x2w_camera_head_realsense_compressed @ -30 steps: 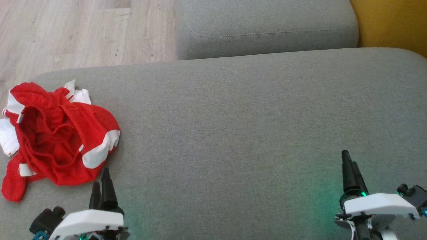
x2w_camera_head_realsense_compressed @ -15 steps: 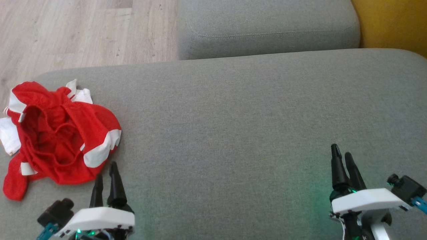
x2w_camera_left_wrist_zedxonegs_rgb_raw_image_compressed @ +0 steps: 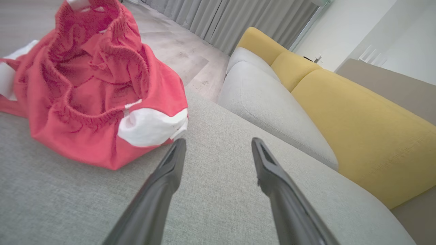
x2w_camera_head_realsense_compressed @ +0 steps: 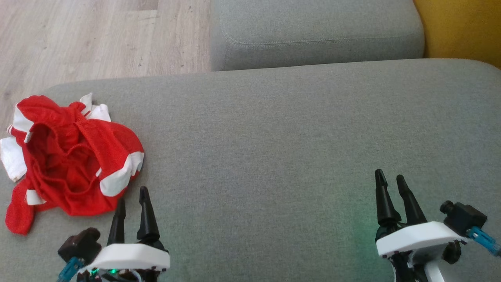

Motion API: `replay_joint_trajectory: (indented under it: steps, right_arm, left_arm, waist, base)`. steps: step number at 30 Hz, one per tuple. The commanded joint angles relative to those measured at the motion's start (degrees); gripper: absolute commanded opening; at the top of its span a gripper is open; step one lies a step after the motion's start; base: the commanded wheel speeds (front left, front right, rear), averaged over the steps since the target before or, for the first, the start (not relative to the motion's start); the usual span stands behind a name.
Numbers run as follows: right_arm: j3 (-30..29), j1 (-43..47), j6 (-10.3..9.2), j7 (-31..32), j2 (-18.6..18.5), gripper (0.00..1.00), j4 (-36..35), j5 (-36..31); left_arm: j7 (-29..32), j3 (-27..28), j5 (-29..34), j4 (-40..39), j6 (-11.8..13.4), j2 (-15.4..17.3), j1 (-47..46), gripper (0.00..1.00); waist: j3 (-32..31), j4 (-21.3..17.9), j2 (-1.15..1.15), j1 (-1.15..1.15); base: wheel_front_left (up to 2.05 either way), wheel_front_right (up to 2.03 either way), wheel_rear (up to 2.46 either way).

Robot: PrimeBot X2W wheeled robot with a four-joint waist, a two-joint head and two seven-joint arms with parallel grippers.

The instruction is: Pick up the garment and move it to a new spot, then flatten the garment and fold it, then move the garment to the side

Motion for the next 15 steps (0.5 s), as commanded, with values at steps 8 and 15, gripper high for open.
replay_joint_trajectory:
  steps: [8,15]
  right_arm:
    - [2.1,-3.1,-0.03,-2.3,-0.5,1.00,-2.2,-8.2]
    - [2.8,-3.2,-0.03,-3.3,-0.6,1.00,-2.3,-12.6]
  left_arm:
    - [-2.3,0.0,7.8,-2.6,1.4,0.5,-3.1,1.00]
    - [-3.3,-0.8,12.4,-3.0,2.0,0.5,-3.2,1.00]
  waist:
    - [-0.2,0.2,0.00,0.00]
    - [-0.3,0.4,0.00,0.00]
  base:
    - [0.00,0.00,0.00]
    - [0.00,0.00,0.00]
